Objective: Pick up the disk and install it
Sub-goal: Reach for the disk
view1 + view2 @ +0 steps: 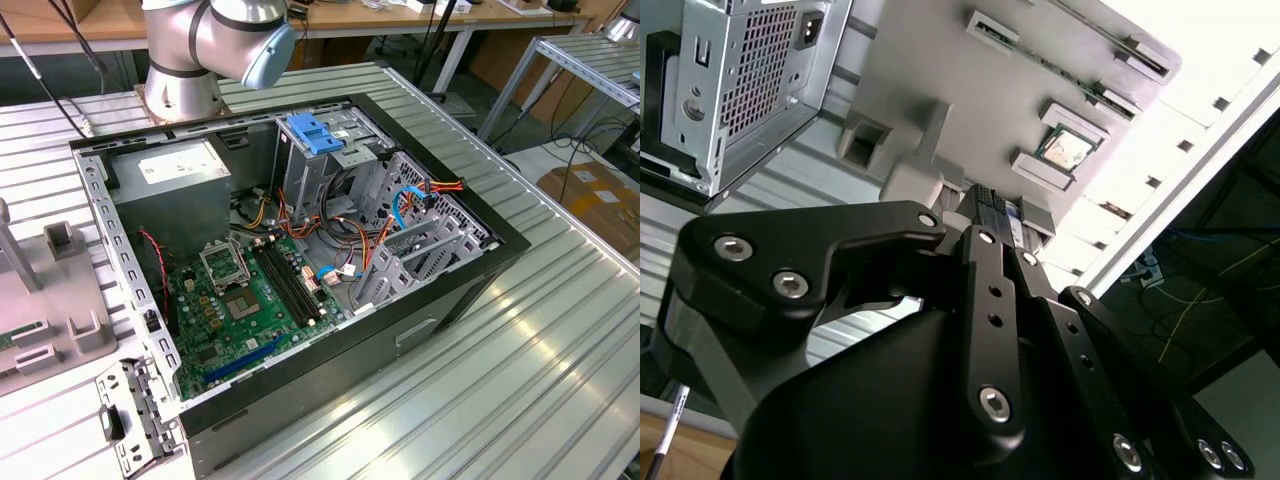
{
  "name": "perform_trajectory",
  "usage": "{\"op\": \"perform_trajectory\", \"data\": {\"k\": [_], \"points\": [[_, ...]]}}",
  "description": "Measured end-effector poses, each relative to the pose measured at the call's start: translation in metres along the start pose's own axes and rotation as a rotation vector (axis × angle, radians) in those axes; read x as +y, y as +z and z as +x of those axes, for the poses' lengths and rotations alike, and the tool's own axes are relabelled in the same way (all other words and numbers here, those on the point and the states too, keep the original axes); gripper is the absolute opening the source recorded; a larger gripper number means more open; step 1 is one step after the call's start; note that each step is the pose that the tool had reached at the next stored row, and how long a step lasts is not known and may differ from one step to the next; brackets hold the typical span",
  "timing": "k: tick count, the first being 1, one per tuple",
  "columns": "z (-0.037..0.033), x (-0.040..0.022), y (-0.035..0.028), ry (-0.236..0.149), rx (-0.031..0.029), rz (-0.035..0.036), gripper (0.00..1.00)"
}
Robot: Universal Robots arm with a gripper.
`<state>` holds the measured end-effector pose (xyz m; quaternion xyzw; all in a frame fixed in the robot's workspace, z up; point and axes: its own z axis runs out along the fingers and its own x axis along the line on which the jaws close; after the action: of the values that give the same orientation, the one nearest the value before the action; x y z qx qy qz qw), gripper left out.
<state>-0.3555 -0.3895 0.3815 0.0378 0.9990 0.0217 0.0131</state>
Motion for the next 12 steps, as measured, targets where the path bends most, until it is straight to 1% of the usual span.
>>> {"op": "perform_trajectory", "data": {"k": [12], "points": [[0.0091, 0.0017, 0.0039, 0.000, -0.0001, 0.0000, 0.11]]}}
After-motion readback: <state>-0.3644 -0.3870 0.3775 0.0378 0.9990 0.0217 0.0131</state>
